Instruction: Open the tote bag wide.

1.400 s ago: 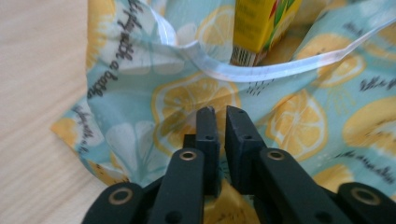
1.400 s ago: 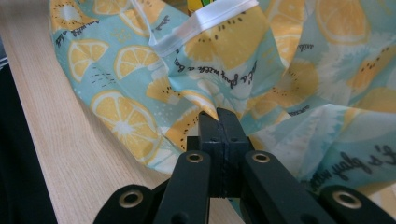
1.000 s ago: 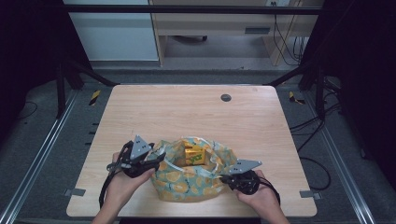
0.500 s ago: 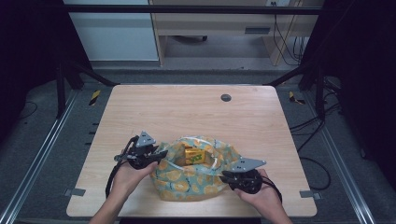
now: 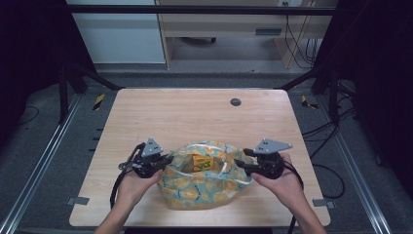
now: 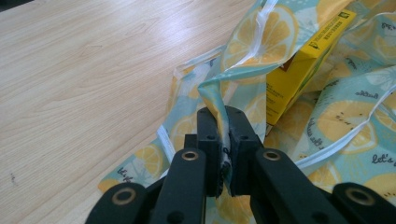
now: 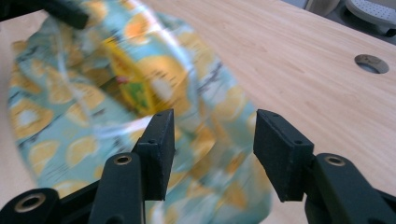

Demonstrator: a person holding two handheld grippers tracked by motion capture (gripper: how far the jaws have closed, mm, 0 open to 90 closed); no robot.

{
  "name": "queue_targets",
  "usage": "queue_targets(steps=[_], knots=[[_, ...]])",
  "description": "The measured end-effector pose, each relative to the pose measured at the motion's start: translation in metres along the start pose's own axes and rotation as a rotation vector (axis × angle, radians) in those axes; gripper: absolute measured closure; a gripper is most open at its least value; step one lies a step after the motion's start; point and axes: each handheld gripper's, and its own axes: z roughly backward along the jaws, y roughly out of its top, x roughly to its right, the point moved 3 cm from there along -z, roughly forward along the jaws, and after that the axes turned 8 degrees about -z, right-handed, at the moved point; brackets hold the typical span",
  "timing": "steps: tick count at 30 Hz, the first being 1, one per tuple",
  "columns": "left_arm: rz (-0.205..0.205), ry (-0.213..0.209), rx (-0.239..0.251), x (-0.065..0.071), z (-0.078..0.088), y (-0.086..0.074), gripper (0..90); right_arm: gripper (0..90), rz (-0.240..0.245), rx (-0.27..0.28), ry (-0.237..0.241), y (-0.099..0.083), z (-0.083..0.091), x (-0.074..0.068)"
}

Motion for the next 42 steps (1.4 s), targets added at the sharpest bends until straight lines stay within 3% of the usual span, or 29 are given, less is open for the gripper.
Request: queue_targets(steps=[4,7,13,16,17,18,20,24,34,42], knots=[[-0.001,-0.003,-0.002,0.0,-0.001,0.0,85.7,47.8,-0.008,-0.023,-0.014,0.013,-0.021,0.018],[-0.003,-0.004,-0.001,0.0,-0.001,0.0,85.8,47.2,-0.009,-0.03,-0.01,0.016,-0.029,0.023],[-0.006,-0.008,0.002,-0.001,-0.001,0.002,85.8,48.3,0.006,-0.092,0.019,0.014,-0.048,0.024],[-0.01,-0.011,0.01,0.001,-0.001,0.004,85.6,58.5,0.028,-0.121,0.049,0.013,-0.055,0.02],[-0.015,-0.012,0.013,0.002,-0.001,0.004,85.6,58.5,0.028,-0.121,0.049,0.013,-0.055,0.02],[-0.017,-0.014,0.018,0.003,0.0,0.005,85.5,64.1,0.034,-0.129,0.052,0.014,-0.056,0.018],[-0.027,-0.024,0.024,0.005,0.002,0.006,85.2,83.0,0.047,-0.159,0.062,0.014,-0.058,0.016],[-0.043,-0.027,0.047,0.01,0.009,0.009,85.2,89.8,0.034,-0.159,0.054,0.016,-0.057,0.015],[-0.096,-0.045,0.117,0.026,0.039,0.021,87.3,90.0,0.009,-0.126,0.026,0.024,-0.051,0.016],[-0.127,-0.026,0.163,0.03,0.059,0.037,87.0,90.0,0.014,-0.125,0.011,0.031,-0.05,0.016]])
